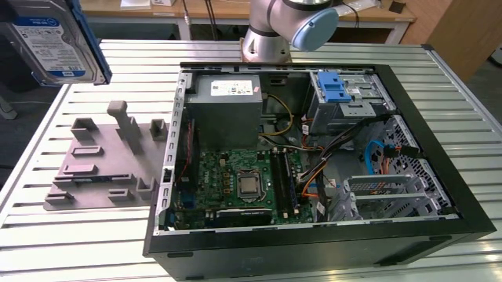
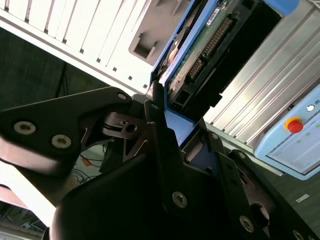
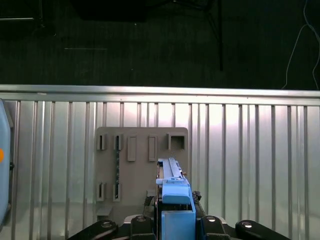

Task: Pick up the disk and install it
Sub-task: 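Pick up the disk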

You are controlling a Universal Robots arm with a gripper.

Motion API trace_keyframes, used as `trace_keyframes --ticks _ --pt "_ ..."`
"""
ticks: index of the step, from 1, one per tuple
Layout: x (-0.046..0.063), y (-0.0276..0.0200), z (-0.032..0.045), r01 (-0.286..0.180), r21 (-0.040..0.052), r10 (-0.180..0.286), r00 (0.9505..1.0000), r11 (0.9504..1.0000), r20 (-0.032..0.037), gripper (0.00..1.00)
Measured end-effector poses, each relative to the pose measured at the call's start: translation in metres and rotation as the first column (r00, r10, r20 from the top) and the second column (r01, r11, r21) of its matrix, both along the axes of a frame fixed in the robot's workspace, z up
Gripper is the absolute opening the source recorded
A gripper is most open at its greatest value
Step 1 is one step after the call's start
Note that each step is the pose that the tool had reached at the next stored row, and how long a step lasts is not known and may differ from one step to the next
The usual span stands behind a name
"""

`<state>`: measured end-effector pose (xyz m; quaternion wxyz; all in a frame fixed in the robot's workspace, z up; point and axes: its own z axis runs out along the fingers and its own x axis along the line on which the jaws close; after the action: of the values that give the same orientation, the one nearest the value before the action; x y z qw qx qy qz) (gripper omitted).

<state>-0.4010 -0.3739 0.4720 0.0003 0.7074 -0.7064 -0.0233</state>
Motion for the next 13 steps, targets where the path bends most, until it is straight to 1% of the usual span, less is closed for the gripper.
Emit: trace_keyframes --ticks 13 --pt "0.017 -0.0024 0.0000 0.000 0.0000 0.000 1.0000 1.0000 -0.0003 0.36"
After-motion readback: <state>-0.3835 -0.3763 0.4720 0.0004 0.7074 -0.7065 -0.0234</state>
